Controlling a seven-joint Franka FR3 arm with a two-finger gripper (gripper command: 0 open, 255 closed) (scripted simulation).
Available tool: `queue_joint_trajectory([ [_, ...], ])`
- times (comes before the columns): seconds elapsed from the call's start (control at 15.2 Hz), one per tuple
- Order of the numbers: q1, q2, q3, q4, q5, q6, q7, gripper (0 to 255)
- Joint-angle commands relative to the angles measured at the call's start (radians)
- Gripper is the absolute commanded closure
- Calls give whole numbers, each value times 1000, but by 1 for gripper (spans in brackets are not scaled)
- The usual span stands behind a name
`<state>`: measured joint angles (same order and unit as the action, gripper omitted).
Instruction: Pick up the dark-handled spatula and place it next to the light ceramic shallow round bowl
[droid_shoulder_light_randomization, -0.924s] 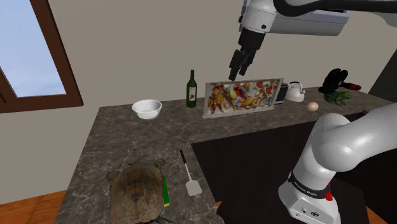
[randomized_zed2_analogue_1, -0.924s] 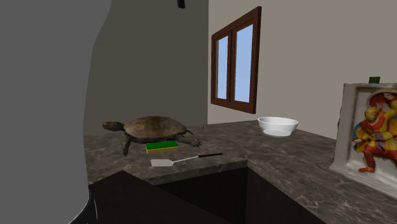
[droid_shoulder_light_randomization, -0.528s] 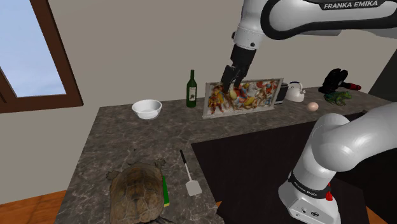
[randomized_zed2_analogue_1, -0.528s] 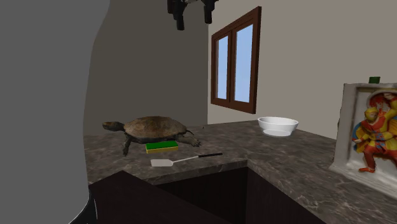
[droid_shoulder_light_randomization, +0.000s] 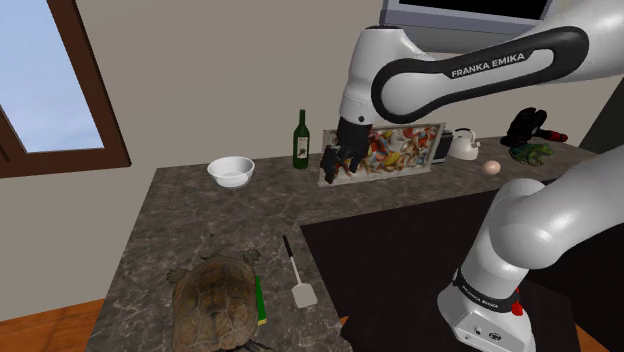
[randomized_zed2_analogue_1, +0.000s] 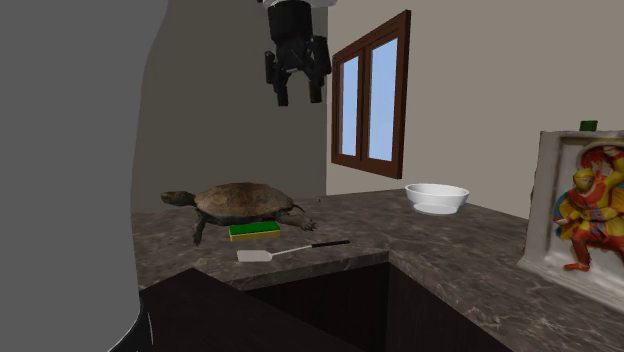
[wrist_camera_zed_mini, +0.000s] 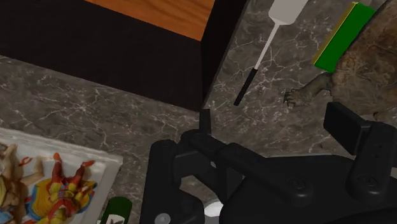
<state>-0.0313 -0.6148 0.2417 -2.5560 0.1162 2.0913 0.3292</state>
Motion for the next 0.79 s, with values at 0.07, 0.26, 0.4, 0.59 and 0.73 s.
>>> queue_joint_trajectory([
  [0.07, -13, 76, 44, -30, 6, 98, 75, 0],
  [0.26, -31, 171, 93, -46, 3, 200, 157, 0],
  [0.4, -47, 243, 126, -49, -9, 267, 216, 0],
  [0.59, -77, 362, 175, -42, -48, 365, 319, 0],
  [0.73, -100, 448, 206, -30, -95, 426, 399, 0],
])
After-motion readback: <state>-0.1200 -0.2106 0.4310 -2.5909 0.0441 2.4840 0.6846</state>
